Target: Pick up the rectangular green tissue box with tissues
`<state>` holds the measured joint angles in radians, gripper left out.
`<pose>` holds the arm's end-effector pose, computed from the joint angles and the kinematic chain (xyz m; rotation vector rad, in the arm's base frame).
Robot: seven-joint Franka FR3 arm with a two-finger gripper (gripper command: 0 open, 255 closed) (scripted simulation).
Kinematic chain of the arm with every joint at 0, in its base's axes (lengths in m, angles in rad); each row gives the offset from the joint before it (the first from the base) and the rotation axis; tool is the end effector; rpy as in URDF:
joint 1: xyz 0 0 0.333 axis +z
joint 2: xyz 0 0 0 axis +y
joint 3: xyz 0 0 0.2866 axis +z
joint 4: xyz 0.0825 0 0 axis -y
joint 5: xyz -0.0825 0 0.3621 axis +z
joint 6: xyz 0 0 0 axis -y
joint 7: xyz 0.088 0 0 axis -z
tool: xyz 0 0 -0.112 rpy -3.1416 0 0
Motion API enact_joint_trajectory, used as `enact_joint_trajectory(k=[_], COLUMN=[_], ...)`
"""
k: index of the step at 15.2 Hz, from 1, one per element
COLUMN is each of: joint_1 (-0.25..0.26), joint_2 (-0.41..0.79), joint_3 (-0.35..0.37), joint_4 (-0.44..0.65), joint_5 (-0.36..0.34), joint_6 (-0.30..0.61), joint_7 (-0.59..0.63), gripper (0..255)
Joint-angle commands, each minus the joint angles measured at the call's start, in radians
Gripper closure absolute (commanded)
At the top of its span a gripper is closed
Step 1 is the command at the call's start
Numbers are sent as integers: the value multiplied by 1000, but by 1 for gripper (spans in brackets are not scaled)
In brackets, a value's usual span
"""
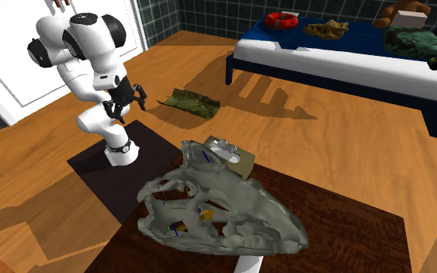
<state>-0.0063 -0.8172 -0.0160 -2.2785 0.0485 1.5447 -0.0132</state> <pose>0.2954 -0.0027 0.6067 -3.0801 0.0019 -0.1299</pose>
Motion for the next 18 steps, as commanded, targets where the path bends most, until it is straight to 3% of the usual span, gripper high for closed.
enact_joint_trajectory(k=[1,10,18], joint_1=[0,28,54], joint_2=[0,281,539], joint_3=[0,-5,-19], joint_4=[0,151,366], joint_5=[0,118,226], joint_6=[0,200,309], joint_7=[0,34,43], gripper=[0,0,0])
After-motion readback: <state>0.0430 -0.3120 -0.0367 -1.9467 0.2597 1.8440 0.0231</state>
